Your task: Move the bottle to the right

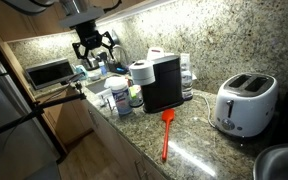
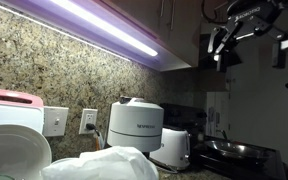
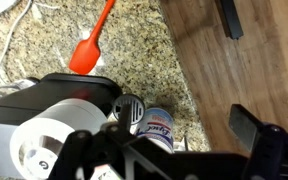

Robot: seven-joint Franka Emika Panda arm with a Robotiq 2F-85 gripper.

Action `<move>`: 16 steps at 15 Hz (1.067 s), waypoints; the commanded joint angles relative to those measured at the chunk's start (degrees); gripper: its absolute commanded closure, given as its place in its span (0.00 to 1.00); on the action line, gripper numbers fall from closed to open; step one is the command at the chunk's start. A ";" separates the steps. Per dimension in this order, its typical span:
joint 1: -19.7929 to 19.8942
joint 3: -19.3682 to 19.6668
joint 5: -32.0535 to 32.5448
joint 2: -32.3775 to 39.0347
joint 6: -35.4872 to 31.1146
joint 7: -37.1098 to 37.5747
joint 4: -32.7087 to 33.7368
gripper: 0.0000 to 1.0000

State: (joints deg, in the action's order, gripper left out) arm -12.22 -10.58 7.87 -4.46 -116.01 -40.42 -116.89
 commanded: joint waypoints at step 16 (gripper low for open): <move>-0.79 -1.66 6.99 8.18 4.44 -11.99 5.97 0.00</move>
State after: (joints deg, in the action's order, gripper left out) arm -12.48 -11.16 12.55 0.66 -112.45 -47.78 -114.62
